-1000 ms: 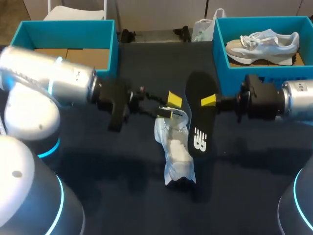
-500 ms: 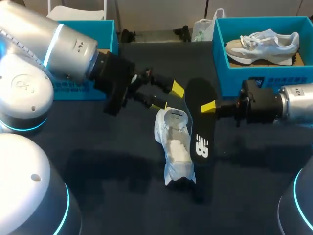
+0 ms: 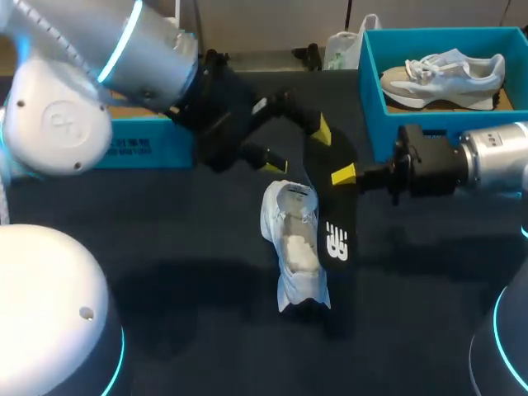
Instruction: Take the shoe out of the shoebox, open the shoe tongue, remove and reinsert the insole, then place the shoe into the shoebox
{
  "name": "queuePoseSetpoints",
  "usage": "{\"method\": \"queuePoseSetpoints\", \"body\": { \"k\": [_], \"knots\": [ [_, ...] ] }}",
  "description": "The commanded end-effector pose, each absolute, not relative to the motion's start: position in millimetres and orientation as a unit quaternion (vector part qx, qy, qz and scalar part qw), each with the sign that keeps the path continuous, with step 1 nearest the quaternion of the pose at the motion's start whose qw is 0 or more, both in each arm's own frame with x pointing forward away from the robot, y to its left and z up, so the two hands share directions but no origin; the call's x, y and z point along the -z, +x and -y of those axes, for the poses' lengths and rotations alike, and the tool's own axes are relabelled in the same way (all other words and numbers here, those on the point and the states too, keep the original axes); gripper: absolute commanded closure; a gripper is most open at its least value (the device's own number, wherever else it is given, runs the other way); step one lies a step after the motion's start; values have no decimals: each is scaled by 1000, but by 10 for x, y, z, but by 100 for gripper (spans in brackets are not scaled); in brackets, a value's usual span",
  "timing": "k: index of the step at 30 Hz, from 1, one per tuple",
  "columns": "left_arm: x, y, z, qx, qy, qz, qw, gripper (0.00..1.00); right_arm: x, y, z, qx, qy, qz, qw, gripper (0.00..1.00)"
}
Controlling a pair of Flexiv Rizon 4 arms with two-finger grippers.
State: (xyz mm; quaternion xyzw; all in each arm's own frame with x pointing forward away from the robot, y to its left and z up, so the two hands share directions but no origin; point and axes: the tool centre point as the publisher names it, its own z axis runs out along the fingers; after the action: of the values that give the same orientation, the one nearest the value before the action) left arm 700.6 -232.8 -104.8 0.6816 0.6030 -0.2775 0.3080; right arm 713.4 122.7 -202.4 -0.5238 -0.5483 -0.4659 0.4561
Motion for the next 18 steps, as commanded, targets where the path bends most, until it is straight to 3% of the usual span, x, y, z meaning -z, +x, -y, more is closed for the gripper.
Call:
{"method": "queuePoseSetpoints", "body": {
  "k": [1,6,18],
  "knots": [
    [998,6990,2405,206,696,-641,248,0,1974,7081,-1233,463,-528,549,452,100],
    [998,6990,2405,206,696,-641,248,0,1944,7063,-1241,463,-525,553,451,100],
    [816,7230,2479,126,707,-688,104,0,1839,7024,-1291,462,-517,565,448,100]
  ]
}}
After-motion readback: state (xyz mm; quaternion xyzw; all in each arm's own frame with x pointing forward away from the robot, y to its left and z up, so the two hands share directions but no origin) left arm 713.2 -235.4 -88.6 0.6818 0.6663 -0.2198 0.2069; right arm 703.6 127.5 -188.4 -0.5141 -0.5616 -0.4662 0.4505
